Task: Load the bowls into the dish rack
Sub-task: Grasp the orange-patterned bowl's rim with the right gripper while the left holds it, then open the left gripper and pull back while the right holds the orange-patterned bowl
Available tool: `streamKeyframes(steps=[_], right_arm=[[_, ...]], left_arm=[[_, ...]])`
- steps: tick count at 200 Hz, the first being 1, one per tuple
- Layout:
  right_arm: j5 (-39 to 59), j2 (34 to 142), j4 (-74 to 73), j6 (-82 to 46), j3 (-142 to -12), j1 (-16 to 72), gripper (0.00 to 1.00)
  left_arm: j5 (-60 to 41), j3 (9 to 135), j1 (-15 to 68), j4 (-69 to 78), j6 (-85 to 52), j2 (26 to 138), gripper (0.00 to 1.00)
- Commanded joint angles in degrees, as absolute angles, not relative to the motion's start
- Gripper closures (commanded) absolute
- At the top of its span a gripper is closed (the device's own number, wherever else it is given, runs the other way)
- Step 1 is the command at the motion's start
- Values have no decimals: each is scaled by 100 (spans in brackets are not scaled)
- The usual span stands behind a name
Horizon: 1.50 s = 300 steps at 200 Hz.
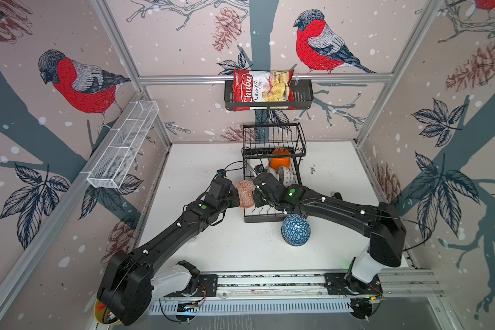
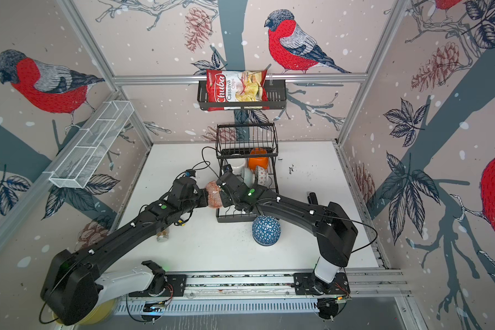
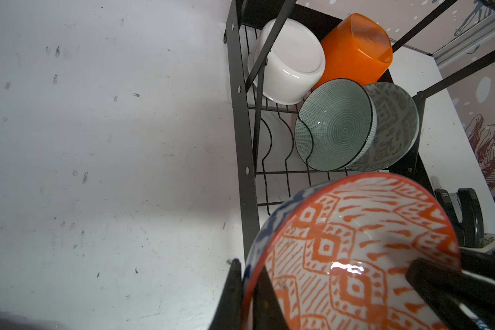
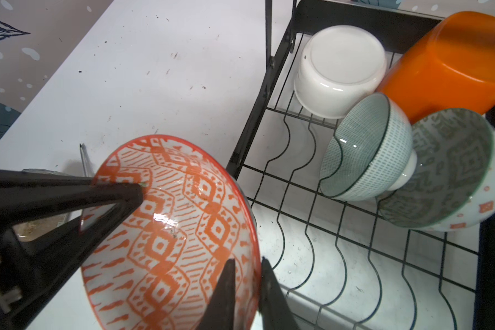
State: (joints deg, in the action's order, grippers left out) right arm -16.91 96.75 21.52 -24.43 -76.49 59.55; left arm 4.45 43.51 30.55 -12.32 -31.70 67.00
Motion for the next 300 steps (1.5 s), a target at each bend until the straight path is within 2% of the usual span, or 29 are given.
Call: streamKeyframes(steps=[1,40,54,68,111,138,157,215,258,300], right_arm=[[-1871,9728,2127,-2540,-7705,5965,88],[-2082,9827,2127,-2578,-7789,5963,100],[-2217,9850,2127,-2600,-7835,5965,100],[-2371,9874,2136,-2628,-7874,5966,100],[-2828,9966,2158,-2613,-7985,5977,100],[-2892,10054,2278,-2544,-8174,5946,100],[-2901,10123,2434,-2507,-8350,5902,100],[-3571,10143,2774,-2409,-8508,5829,100],[-4434,10368,2962,-2314,-8583,5810,100],[-4760,10718,2813,-1975,-8723,5803,100]], left_arm=[[299,4333,3063,-730,-3245,6688,100],[203,4238,3063,-589,-3300,6660,100],[211,4174,3061,-533,-3342,6649,100],[204,4125,3064,-461,-3366,6638,91],[130,4096,3067,-293,-3360,6675,79],[123,4115,3063,-235,-3305,6690,59],[131,4135,3060,-202,-3264,6668,38],[675,3980,3063,-213,-3147,6154,3],[1019,3574,3000,22,-3205,5498,3],[1066,3312,2841,67,-3287,5162,3]])
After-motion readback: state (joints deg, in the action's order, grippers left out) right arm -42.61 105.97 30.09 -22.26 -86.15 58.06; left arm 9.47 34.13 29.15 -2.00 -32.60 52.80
